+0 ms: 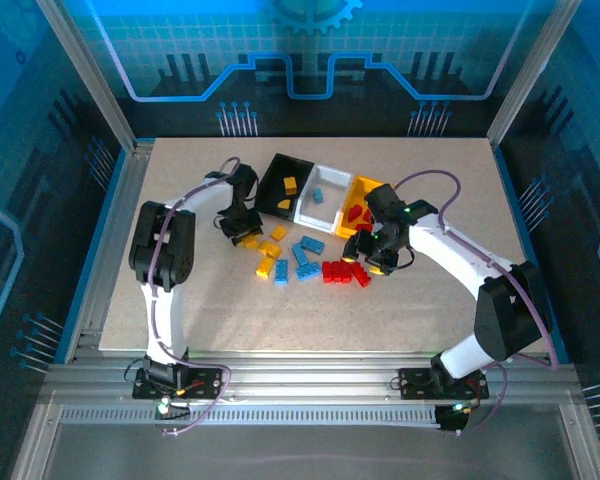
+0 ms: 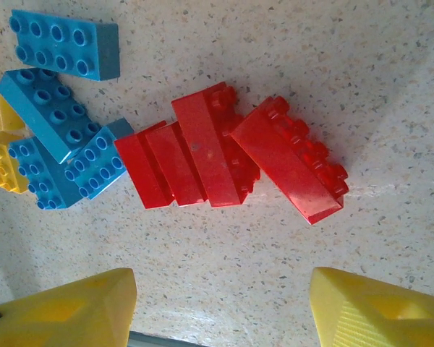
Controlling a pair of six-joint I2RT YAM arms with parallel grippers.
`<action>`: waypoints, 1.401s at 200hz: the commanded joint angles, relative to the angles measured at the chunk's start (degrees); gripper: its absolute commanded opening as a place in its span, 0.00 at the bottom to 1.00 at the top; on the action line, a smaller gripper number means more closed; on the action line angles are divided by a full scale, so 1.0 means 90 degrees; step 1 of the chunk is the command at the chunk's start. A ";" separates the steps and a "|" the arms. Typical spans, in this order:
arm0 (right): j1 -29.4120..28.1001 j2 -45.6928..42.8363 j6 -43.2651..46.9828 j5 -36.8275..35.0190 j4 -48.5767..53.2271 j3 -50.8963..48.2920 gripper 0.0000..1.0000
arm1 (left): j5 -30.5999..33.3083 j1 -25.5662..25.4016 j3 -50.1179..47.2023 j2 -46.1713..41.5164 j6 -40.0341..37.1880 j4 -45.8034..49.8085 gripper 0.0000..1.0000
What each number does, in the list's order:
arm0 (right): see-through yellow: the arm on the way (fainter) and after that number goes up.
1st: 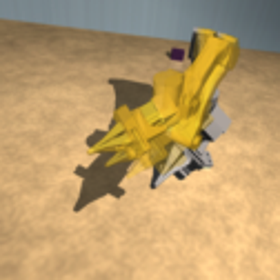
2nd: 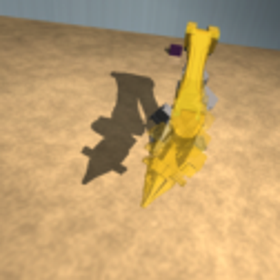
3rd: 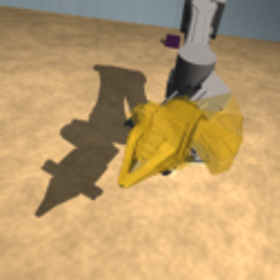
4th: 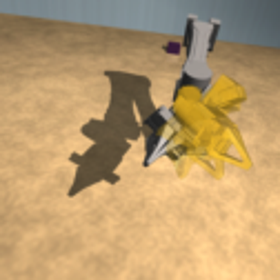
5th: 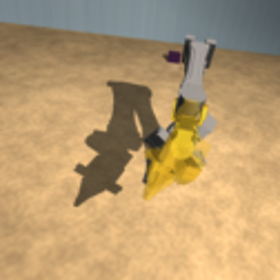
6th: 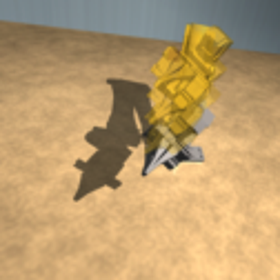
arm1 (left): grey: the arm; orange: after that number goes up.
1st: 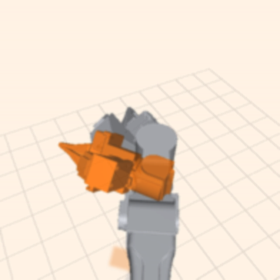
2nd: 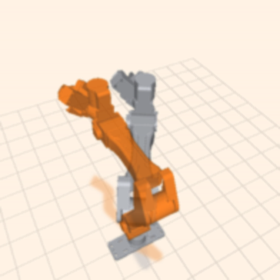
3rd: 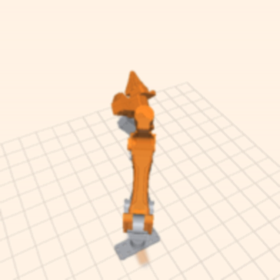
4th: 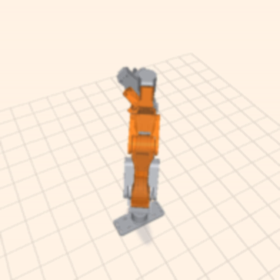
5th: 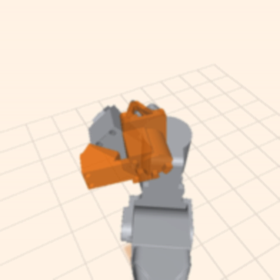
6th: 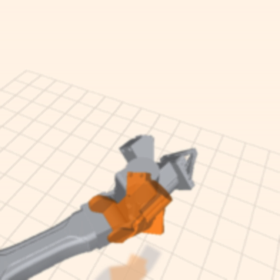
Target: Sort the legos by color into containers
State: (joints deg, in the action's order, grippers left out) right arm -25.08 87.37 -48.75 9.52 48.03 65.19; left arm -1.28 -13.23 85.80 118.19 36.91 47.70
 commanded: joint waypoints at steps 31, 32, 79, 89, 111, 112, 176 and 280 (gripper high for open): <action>0.0003 0.0018 0.0178 0.0119 0.0034 0.0014 0.66 | -0.0616 -0.0016 -0.0051 -0.1253 -0.0266 -0.0308 0.39; 0.0003 0.0018 0.0185 0.0122 0.0034 0.0013 0.66 | -0.0628 -0.0025 -0.0036 -0.1245 -0.0274 -0.0309 0.39; 0.0014 0.0028 0.0512 0.0111 0.0288 0.0051 0.66 | -0.0268 -0.0238 0.2738 0.0197 -0.0946 0.0676 0.40; 0.0013 0.0010 0.0603 0.0040 0.0407 0.0044 0.66 | -0.0184 -0.0238 0.3387 0.0597 -0.1026 0.0899 0.40; 0.0014 -0.0138 0.0816 -0.0106 0.0621 -0.0061 0.66 | -0.0094 -0.0248 0.4473 0.1361 -0.1091 0.1206 0.40; 0.0014 -0.0148 0.0816 -0.0113 0.0626 -0.0068 0.66 | -0.0093 -0.0248 0.4516 0.1390 -0.1087 0.1215 0.40; 0.0081 -0.0666 0.1375 -0.0492 0.0923 -0.0396 0.67 | -0.0013 -0.0424 0.5397 0.2333 -0.1171 0.1260 0.53; -0.0045 0.0870 0.2856 -0.1166 0.0799 0.0268 0.64 | -0.0492 -0.0462 0.3240 0.0110 -0.1206 0.0833 0.65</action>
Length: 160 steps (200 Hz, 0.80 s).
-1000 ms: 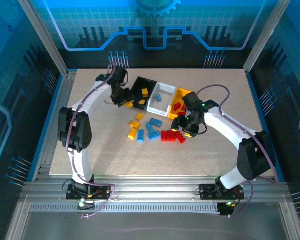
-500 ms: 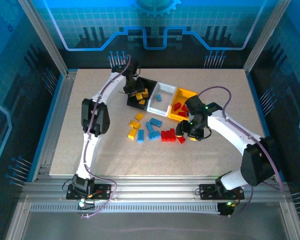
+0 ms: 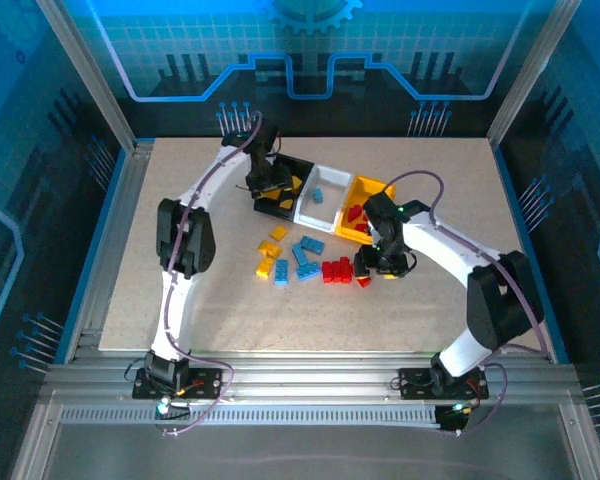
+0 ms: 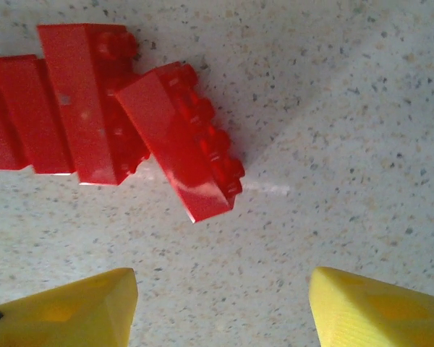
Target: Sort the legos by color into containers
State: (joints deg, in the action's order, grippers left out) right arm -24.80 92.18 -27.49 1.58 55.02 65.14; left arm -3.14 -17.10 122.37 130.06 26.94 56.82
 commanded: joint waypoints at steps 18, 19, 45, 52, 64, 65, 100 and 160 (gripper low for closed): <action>-0.0087 0.0542 0.0593 -0.0387 -0.0052 0.0320 0.61 | -0.0456 -0.0041 -0.1978 -0.1935 -0.0078 -0.0387 0.65; -0.0087 0.0550 0.0598 -0.0394 -0.0061 0.0320 0.61 | -0.0464 -0.0042 -0.2011 -0.1982 -0.0075 -0.0406 0.66; -0.0082 0.0768 0.0668 -0.0333 -0.0266 0.0310 0.58 | -0.0652 -0.0043 -0.3617 -0.2953 0.0115 -0.0794 0.66; -0.0086 0.0840 0.0682 -0.0317 -0.0300 0.0329 0.58 | -0.0703 -0.0048 -0.3999 -0.3185 0.0187 -0.0885 0.67; -0.0097 0.0949 0.0684 -0.0287 -0.0346 0.0357 0.57 | -0.0797 -0.0047 -0.4582 -0.3501 0.0300 -0.1066 0.67; -0.0097 0.0959 0.0682 -0.0290 -0.0349 0.0358 0.57 | -0.0800 -0.0050 -0.4607 -0.3527 0.0309 -0.1077 0.67; -0.0116 0.1193 0.0711 -0.0302 -0.0495 0.0359 0.55 | -0.0891 -0.0060 -0.5717 -0.4038 0.0467 -0.1366 0.67; -0.0125 0.1675 0.0693 -0.0254 -0.0733 0.0398 0.47 | -0.0921 -0.0054 -0.6239 -0.4200 0.0464 -0.1439 0.68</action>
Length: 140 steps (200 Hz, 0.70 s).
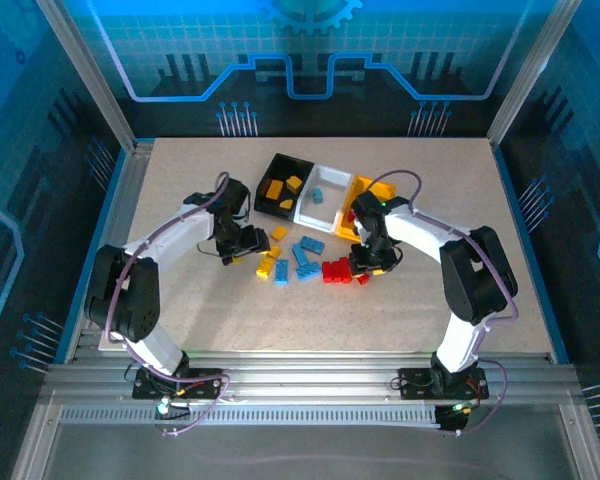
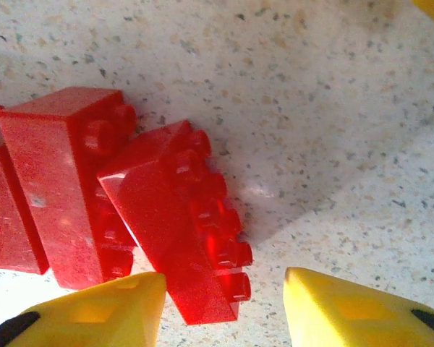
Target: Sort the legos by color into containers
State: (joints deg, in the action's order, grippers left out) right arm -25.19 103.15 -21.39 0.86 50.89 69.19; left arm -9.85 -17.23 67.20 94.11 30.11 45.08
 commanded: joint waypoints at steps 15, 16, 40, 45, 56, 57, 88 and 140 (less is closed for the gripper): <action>-0.0082 0.0482 -0.0001 -0.0202 -0.0293 -0.0069 0.45 | -0.0174 -0.0044 -0.0126 -0.0192 0.0103 -0.0144 0.68; -0.0082 0.0482 -0.0008 -0.0203 -0.0293 -0.0075 0.45 | -0.0175 -0.0046 -0.0124 -0.0192 0.0103 -0.0145 0.68; -0.0082 0.0391 -0.0060 -0.0206 -0.0263 -0.0153 0.40 | -0.0229 -0.0048 -0.0133 -0.0136 0.0094 -0.0164 0.68; -0.0081 0.0348 -0.0080 -0.0184 -0.0236 -0.0183 0.40 | -0.0231 -0.0043 -0.0130 -0.0129 0.0098 -0.0165 0.68; -0.0087 0.0169 -0.0169 -0.0143 -0.0131 -0.0314 0.40 | -0.0234 -0.0043 -0.0105 -0.0107 0.0089 -0.0155 0.68; -0.0089 0.0149 -0.0181 -0.0134 -0.0124 -0.0329 0.40 | -0.0234 -0.0040 -0.0104 -0.0111 0.0091 -0.0150 0.68; -0.0126 -0.0716 -0.0564 0.0229 0.0088 -0.1061 0.41 | -0.0241 -0.0048 -0.0097 -0.0097 0.0053 -0.0180 0.69; -0.0317 -0.1452 -0.0503 -0.0078 0.0545 -0.0986 0.52 | -0.0298 -0.0040 -0.0072 0.0011 0.0017 -0.0215 0.69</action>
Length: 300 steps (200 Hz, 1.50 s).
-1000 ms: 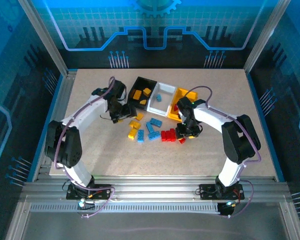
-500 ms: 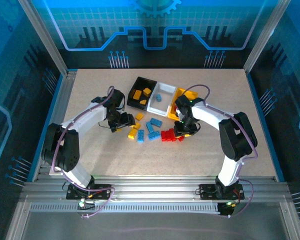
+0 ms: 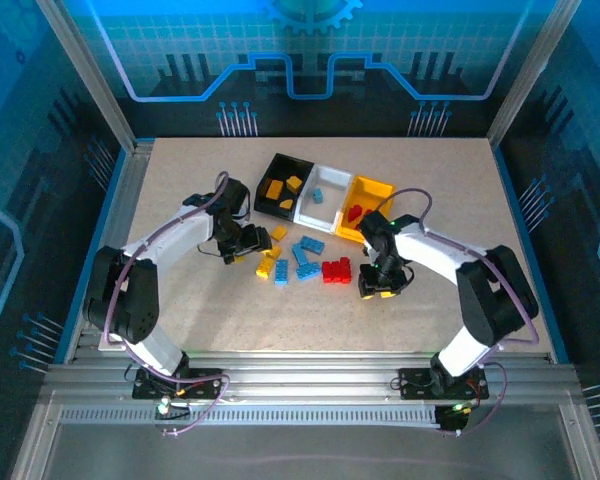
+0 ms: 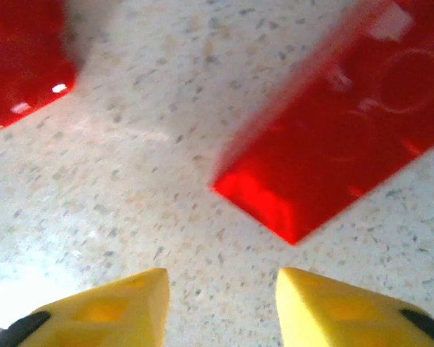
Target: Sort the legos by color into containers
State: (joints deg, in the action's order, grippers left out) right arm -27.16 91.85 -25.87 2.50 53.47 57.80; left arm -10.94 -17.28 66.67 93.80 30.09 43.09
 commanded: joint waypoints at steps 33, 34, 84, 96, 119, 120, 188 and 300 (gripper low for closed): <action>0.0013 0.0289 -0.0051 -0.0422 0.0343 0.0616 0.61 | -0.0171 -0.0039 0.0091 0.0067 0.0038 0.0046 0.69; 0.0016 0.0305 -0.0063 -0.0418 0.0340 0.0617 0.62 | -0.0171 -0.0036 0.0091 0.0057 0.0042 0.0051 0.69; 0.0445 0.0667 -0.1001 -0.0615 0.0262 0.0742 0.71 | -0.0138 -0.0043 -0.0217 -0.0175 0.0135 0.0004 0.69; 0.0541 0.0780 -0.1149 -0.0686 0.0207 0.0793 0.71 | -0.0126 -0.0039 -0.0300 -0.0224 0.0148 -0.0020 0.69; 0.0728 0.1076 -0.1369 -0.0602 0.0016 0.0843 0.70 | -0.0156 -0.0039 -0.0382 -0.0249 0.0199 -0.0048 0.69; 0.0740 0.1090 -0.1377 -0.0596 0.0011 0.0843 0.70 | -0.0163 -0.0036 -0.0379 -0.0252 0.0201 -0.0050 0.69; 0.0850 0.1149 -0.1452 -0.0645 -0.0267 0.0718 0.39 | -0.0183 -0.0036 -0.0420 -0.0343 0.0261 -0.0081 0.69; 0.0974 0.1182 -0.1020 0.0061 0.0740 0.3847 0.30 | 0.0029 -0.0198 -0.0462 0.0239 -0.0071 -0.0282 0.69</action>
State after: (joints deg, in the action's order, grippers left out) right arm -19.99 97.45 -37.04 1.13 55.86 85.06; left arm -11.60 -18.17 62.04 93.03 31.33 40.80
